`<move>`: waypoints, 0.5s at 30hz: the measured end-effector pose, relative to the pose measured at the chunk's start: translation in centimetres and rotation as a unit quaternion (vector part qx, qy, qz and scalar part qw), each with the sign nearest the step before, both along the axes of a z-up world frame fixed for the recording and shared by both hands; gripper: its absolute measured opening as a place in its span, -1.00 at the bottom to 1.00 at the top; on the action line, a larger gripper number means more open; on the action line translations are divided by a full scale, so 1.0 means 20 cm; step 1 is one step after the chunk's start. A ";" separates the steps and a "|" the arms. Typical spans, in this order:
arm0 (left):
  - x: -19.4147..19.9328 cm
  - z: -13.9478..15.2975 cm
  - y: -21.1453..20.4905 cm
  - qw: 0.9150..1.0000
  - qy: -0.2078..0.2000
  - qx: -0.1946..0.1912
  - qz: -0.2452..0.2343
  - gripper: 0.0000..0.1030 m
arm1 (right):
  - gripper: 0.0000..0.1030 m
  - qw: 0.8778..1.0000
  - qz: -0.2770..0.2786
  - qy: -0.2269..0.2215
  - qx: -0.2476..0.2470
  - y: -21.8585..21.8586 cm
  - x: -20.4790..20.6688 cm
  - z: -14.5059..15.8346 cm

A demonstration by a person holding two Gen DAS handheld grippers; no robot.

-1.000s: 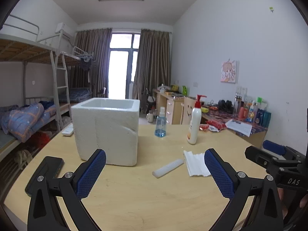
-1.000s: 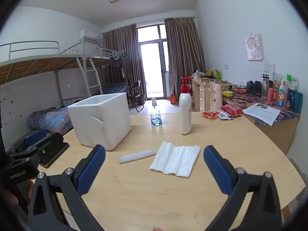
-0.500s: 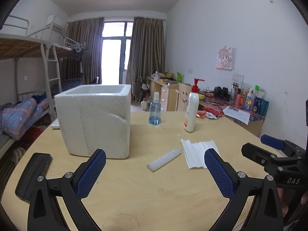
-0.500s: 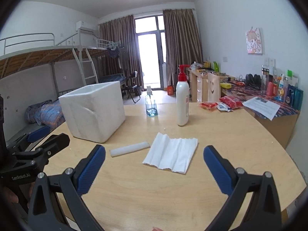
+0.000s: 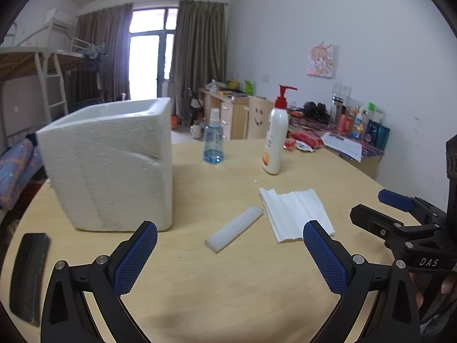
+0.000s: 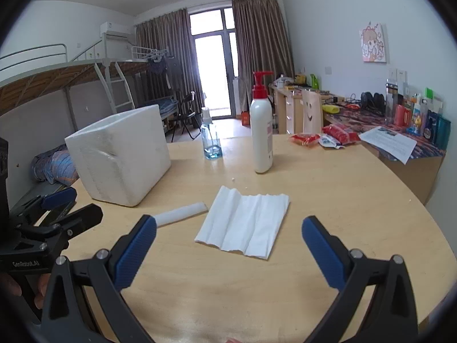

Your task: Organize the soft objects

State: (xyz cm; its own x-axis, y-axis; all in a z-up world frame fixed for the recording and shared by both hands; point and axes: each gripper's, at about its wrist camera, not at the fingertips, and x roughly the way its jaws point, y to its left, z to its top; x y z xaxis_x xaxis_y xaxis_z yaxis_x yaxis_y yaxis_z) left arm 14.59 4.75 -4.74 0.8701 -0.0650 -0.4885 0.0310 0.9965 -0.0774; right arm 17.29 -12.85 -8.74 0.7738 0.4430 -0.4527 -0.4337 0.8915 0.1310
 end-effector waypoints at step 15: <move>0.28 -0.14 -0.01 0.989 0.086 0.029 -0.113 0.98 | 1.00 0.999 -0.002 0.039 -0.013 0.03 0.13 -0.10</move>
